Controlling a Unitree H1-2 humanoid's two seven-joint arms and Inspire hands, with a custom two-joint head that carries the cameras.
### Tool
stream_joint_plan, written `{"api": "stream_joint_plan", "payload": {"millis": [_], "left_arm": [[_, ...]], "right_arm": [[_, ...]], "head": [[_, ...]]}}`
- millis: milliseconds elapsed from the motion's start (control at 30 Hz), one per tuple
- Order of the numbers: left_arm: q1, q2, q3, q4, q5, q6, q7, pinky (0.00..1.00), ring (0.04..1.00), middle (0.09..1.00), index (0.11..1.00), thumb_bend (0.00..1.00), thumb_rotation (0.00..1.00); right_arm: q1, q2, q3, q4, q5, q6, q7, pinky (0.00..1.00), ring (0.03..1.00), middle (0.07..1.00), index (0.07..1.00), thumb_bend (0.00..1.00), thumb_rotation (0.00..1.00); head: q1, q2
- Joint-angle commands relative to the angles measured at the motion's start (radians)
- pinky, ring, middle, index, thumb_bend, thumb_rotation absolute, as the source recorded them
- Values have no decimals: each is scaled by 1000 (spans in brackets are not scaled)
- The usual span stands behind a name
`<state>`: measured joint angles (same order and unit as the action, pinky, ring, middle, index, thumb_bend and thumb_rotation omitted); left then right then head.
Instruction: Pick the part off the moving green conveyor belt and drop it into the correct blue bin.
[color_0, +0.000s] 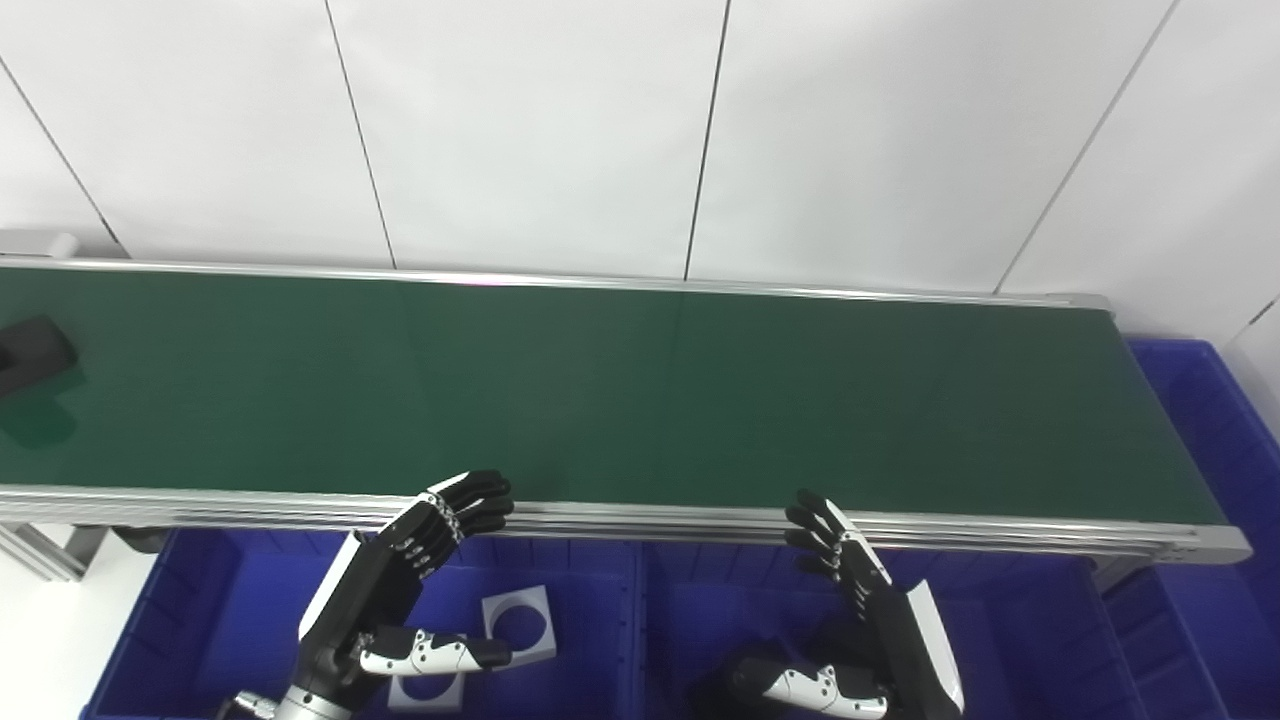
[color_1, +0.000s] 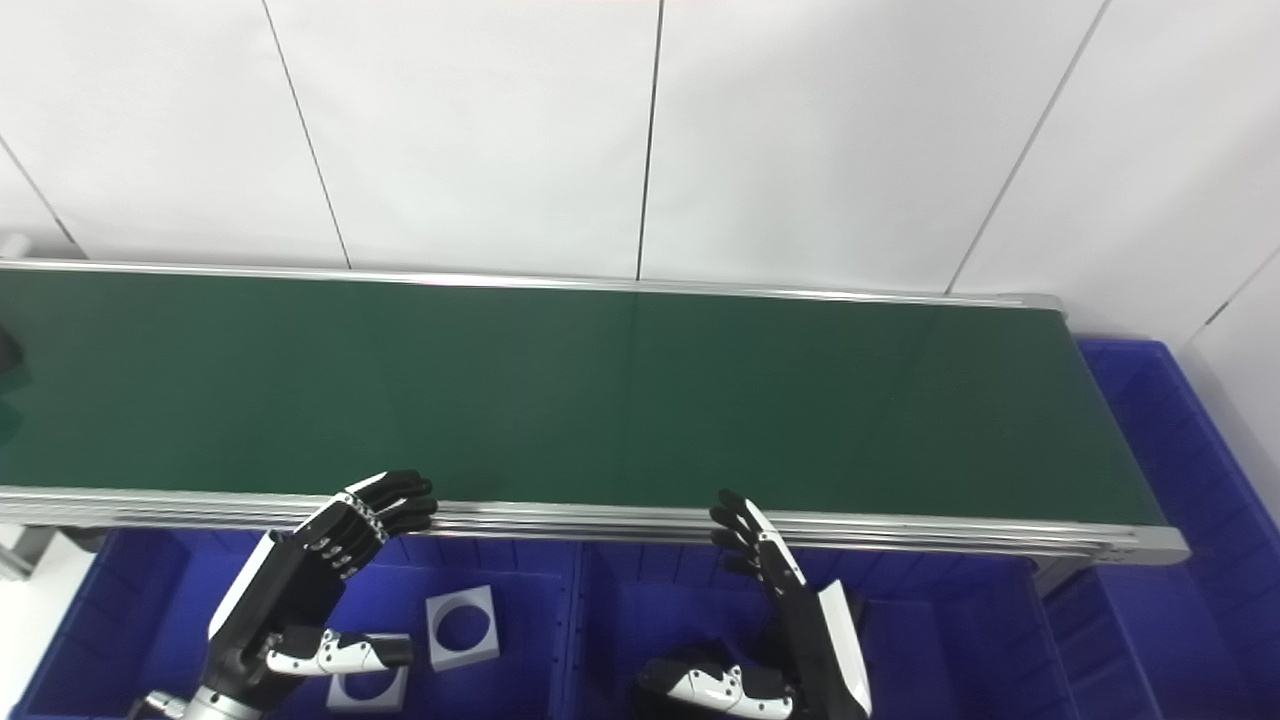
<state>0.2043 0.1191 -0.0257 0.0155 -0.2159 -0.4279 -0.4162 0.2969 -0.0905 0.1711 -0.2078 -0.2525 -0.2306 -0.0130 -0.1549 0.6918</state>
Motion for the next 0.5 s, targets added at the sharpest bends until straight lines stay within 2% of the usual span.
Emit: {"api": "stream_joint_plan", "payload": {"millis": [0, 133, 167, 333, 367, 467], "left_arm": [[-1, -4, 7, -18, -14, -40, -9, 790, 796, 829, 816, 888, 100], [0, -10, 7, -19, -9, -41, -10, 773, 787, 829, 816, 889, 95], [1, -12, 4, -19, -5, -41, -8, 771, 786, 829, 815, 890, 93], [3, -24, -1, -20, 14, -41, 4, 776, 786, 825, 805, 903, 127], [4, -28, -5, -21, 17, -40, 6, 777, 786, 824, 805, 902, 128], [8, -39, -13, -21, 29, -40, 11, 777, 785, 821, 804, 905, 116]], "right_arm": [[0, 4, -2, -14, 7, -34, 1, 763, 821, 866, 905, 1000, 407], [-1, -4, -2, -12, 21, -52, 6, 765, 824, 869, 911, 996, 381], [0, -7, -3, -14, 24, -52, 6, 764, 824, 870, 912, 994, 378], [2, -17, -7, -21, 36, -50, 8, 780, 830, 866, 912, 1000, 393], [2, -23, -9, -18, 41, -60, 9, 780, 830, 866, 913, 1000, 393], [2, -36, -13, -14, 51, -82, 7, 768, 826, 865, 918, 984, 364]], "head": [[20, -1], [48, -2], [75, -7], [110, -14], [156, -28], [192, -43]]}}
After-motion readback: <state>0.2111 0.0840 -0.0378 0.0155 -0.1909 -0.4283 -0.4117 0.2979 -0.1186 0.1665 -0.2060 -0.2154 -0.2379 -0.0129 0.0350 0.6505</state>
